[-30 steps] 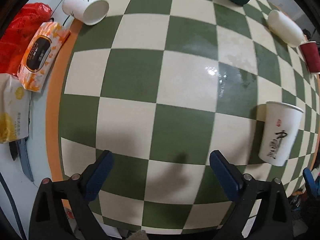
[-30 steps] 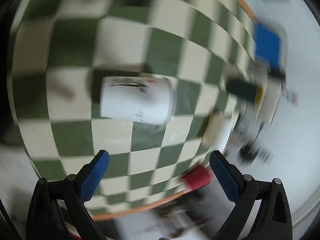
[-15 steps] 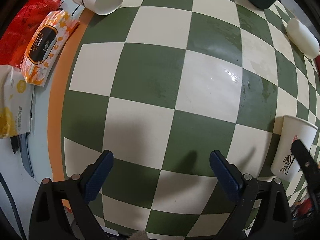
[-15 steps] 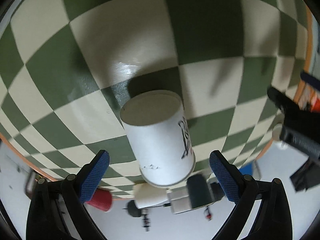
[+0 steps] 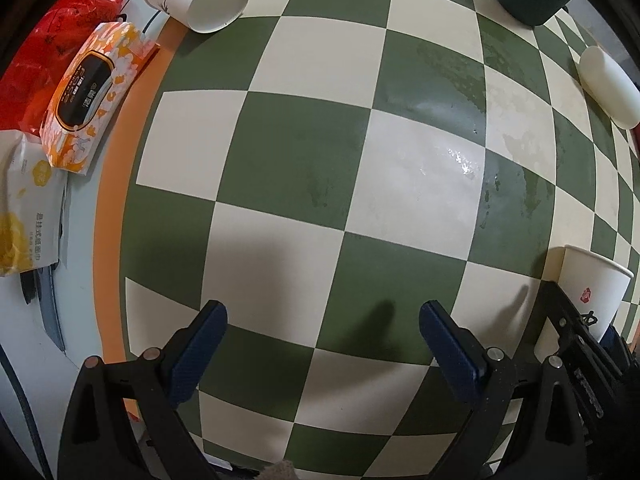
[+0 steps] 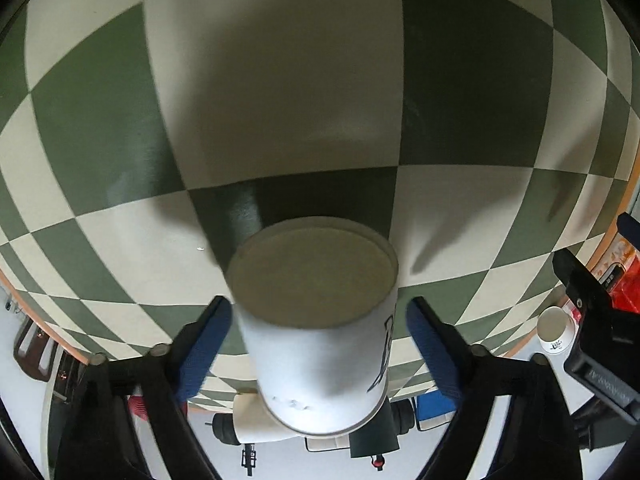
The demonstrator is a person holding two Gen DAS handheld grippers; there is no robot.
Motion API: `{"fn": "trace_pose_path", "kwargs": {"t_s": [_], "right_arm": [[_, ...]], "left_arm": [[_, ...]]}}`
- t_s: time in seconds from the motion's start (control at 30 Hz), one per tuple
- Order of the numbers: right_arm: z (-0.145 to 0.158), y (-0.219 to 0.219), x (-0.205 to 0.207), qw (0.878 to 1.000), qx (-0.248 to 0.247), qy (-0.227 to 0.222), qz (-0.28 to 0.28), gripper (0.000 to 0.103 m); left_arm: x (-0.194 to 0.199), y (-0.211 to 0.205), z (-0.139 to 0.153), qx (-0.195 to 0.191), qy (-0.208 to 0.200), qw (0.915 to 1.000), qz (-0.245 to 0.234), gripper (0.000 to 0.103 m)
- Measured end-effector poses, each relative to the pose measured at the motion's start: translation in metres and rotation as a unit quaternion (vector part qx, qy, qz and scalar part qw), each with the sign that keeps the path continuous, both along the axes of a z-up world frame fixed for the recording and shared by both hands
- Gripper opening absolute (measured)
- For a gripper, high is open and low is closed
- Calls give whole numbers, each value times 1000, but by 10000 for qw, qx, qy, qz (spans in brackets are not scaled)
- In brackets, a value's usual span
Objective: Flip cup upside down
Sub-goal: 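Roll the right tool over and close it around the white paper cup, then lift and turn the white paper cup rim-down with the right gripper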
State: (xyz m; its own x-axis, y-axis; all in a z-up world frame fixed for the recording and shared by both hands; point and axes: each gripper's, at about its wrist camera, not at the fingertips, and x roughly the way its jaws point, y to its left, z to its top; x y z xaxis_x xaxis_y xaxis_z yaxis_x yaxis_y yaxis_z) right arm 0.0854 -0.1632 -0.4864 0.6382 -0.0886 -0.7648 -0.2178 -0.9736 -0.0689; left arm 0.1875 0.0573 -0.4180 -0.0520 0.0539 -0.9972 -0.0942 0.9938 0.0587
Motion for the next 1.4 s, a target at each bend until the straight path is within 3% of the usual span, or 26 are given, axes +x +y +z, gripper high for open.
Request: {"fn": "trace_pose_path", "kwargs": {"t_s": [0.23,0.3,0.63,0.8,0.9,1.03,1.07,1.13,1.23,1.33,1.37,1.4], "right_arm": [[1,-4,13,9999,16,24,-155,75],[6,-9,11,9995,-41,69,-303,66],[28,-17,41,9941,322,134,-1027,65],[44,-11,64,9796,551,185,-1922,64],[57,3,81,9561,739,246,-2825,64],[75,8,120,8926,1006,451,-4372,64],[79,8,133,8661,1101,494,-4851,64],[78,12,142,8287,1216,553,-5435,64],[75,17,153,7394,1411,735,-6542,64],[78,8,174,6667,1559,859,-7238,64],[79,1,183,6339,1599,939,-7508,64],[79,-4,188,6114,1617,991,-7683,64]], "left_arm": [[6,-8,-1,22,29,10000,-83,99],[9,-10,-2,5,39,9999,-99,99],[22,-15,6,44,-43,9998,-164,99],[29,-15,14,74,-116,9997,-208,99],[32,-16,20,87,-140,9996,-216,98],[38,-15,25,104,-176,9994,-262,98],[39,-16,27,105,-189,9994,-281,98],[41,-15,32,117,-206,9992,-313,98],[45,-19,34,121,-204,9991,-362,99],[50,-27,35,117,-197,9989,-411,99],[51,-29,36,125,-200,9988,-437,99],[51,-31,36,126,-200,9987,-458,99]]}}
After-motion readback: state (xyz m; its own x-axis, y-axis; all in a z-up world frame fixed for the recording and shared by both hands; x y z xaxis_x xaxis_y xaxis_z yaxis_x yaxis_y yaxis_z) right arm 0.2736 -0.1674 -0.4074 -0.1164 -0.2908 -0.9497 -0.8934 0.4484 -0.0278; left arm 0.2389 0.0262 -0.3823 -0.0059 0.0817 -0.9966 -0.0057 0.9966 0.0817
